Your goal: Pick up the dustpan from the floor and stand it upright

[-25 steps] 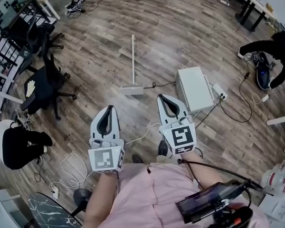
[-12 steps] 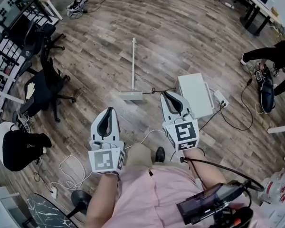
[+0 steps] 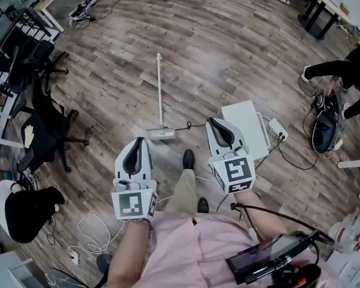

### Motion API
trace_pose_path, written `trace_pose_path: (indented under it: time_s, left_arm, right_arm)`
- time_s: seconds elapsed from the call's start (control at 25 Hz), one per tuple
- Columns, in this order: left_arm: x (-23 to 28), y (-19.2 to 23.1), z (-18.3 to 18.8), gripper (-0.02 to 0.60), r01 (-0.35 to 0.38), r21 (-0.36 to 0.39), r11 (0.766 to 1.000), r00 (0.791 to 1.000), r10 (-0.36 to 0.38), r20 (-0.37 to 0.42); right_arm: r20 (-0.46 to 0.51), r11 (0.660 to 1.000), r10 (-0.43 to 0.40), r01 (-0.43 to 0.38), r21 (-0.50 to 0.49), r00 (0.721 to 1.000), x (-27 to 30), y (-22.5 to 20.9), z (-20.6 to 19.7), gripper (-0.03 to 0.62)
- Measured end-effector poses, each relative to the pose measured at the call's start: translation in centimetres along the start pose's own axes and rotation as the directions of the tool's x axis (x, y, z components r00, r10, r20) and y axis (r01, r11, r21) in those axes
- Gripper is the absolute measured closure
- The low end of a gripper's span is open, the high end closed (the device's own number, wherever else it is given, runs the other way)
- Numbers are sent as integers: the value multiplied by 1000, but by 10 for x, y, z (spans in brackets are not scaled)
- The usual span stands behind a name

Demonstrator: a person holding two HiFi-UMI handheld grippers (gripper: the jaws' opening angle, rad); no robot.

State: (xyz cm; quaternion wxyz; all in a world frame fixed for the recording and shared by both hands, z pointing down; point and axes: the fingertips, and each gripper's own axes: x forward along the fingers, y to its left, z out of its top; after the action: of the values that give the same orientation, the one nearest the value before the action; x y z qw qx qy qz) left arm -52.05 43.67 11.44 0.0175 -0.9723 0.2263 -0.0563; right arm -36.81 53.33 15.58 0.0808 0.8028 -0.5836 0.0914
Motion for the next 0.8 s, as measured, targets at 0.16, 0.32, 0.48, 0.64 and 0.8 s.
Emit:
trace_pose_path:
  time_s: [0.16, 0.32, 0.48, 0.64, 0.8]
  left_arm:
    - [77, 26, -5, 561, 33, 4, 999, 999, -33, -14]
    - [142, 53, 3, 561, 59, 10, 998, 998, -59, -18]
    - [192, 74, 22, 561, 78, 22, 997, 997, -78, 9]
    - [225, 87, 41, 561, 79, 26, 997, 996, -80, 44]
    - [250, 92, 50, 560, 76, 24, 997, 995, -77, 61]
  right_arm:
    - [5, 1000, -21, 21, 7, 1000, 67, -37, 10, 579]
    - [4, 999, -34, 34, 6, 999, 130, -65, 27, 580]
    - [28, 998, -57, 57, -12, 998, 174, -89, 57, 582]
    - [59, 996, -78, 80, -25, 995, 197, -108, 82, 582]
    - [76, 995, -97, 100, -29, 992, 207, -128, 94, 582]
